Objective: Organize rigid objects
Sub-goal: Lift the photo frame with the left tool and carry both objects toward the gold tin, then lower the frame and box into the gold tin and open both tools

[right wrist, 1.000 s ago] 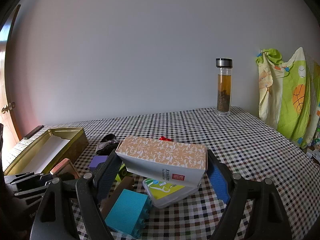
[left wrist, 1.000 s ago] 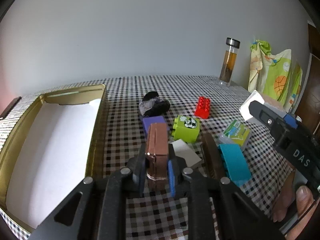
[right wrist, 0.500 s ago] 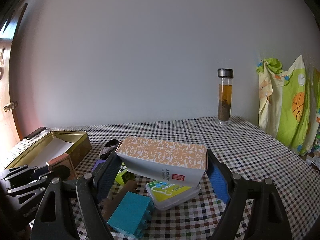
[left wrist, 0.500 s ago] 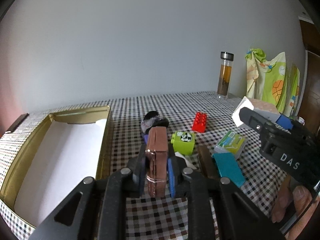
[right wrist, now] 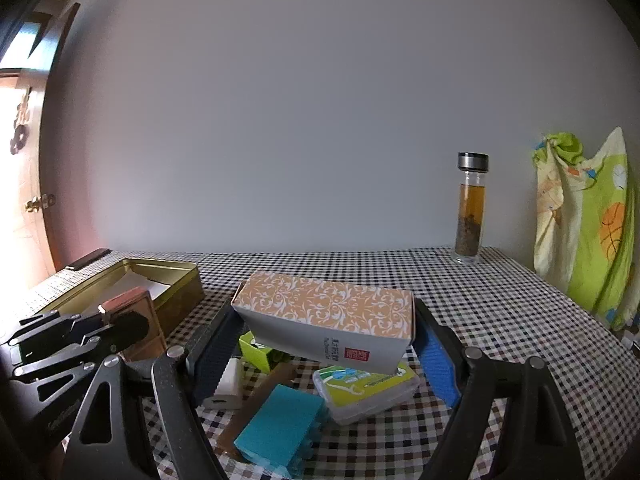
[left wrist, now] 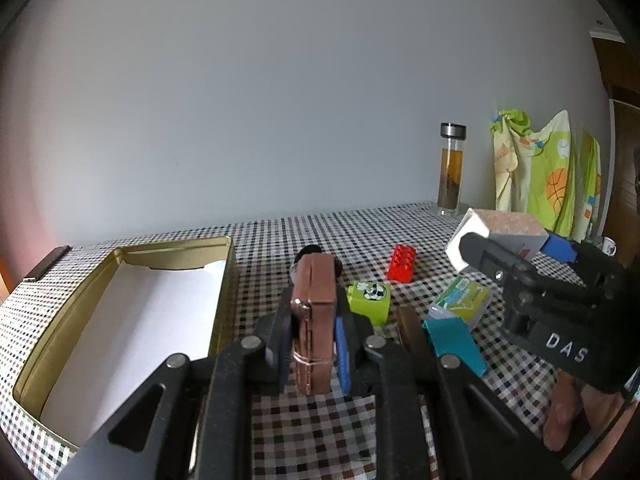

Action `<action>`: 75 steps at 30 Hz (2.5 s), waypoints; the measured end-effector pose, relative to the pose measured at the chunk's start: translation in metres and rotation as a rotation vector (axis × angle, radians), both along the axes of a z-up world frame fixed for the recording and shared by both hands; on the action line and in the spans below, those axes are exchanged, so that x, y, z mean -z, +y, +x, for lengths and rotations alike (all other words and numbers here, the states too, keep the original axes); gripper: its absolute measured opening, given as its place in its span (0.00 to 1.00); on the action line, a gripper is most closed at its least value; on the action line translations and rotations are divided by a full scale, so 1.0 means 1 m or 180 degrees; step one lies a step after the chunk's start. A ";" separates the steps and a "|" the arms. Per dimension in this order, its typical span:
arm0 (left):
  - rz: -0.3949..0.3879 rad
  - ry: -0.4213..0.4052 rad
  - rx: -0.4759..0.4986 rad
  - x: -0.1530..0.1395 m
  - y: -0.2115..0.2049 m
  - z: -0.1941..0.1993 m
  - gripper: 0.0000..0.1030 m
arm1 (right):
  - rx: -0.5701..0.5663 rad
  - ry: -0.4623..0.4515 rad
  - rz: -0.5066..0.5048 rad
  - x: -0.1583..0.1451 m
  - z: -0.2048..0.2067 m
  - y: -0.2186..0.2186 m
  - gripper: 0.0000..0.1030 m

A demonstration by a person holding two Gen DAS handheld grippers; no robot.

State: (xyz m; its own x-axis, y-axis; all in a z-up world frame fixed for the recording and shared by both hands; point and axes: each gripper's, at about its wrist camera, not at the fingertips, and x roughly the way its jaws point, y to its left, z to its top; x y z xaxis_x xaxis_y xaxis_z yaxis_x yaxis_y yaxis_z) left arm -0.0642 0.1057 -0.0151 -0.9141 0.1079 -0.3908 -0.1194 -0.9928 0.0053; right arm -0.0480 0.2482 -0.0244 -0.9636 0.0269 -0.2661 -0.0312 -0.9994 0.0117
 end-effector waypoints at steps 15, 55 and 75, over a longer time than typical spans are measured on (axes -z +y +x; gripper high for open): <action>0.0003 0.0198 -0.0064 -0.005 -0.002 0.012 0.16 | -0.0178 0.0033 0.0029 0.001 0.003 -0.008 0.81; 0.0080 0.0389 -0.0445 -0.009 -0.055 0.026 0.16 | -0.0604 0.0038 0.0063 0.005 0.003 -0.069 0.81; 0.0093 0.0360 -0.0586 -0.008 -0.084 0.026 0.16 | -0.0847 0.0016 0.0068 0.006 -0.002 -0.097 0.81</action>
